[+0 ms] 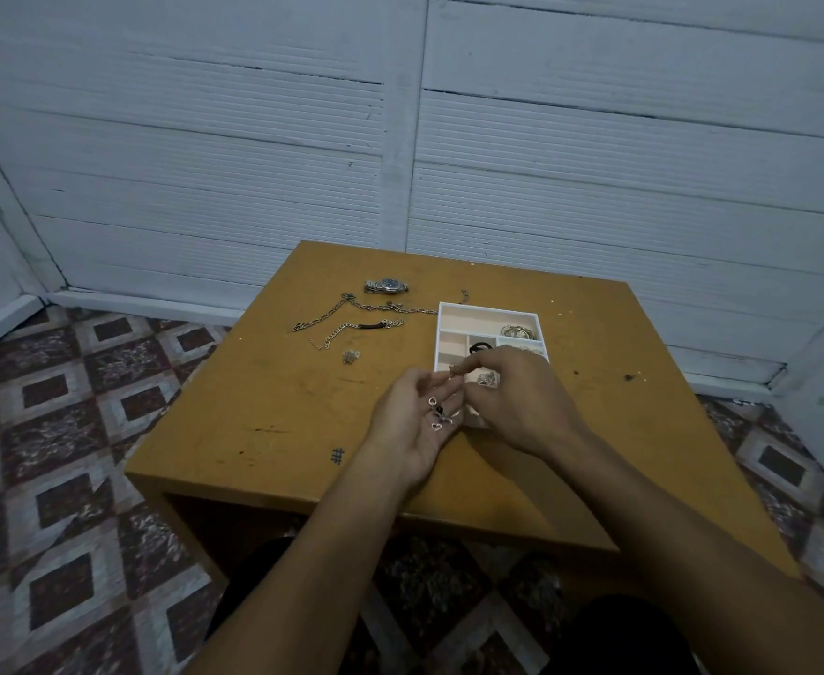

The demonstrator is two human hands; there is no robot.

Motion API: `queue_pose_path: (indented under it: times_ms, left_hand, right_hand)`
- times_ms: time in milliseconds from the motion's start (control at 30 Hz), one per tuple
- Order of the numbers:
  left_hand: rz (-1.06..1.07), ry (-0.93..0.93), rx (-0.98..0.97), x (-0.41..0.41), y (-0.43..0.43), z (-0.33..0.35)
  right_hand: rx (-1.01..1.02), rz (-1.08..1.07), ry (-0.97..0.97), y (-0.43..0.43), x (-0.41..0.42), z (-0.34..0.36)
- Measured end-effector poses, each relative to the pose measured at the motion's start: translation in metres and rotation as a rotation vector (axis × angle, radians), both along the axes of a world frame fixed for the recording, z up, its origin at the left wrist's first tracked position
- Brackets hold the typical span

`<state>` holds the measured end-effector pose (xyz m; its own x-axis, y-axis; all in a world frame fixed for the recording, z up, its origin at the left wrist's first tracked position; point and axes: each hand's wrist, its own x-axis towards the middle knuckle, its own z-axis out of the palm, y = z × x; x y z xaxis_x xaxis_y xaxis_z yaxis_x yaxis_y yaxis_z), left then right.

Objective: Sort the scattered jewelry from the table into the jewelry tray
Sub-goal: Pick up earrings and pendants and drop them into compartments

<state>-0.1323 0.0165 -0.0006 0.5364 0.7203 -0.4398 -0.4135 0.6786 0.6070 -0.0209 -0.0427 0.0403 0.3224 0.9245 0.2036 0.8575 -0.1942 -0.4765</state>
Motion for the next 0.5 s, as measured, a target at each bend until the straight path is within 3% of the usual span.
queue_pose_path:
  times_ms: [500]
  left_hand:
    - [-0.033, 0.234, 0.299, 0.073, 0.045, 0.009]
  right_hand:
    - [-0.079, -0.111, 0.035, -0.001, 0.061, -0.007]
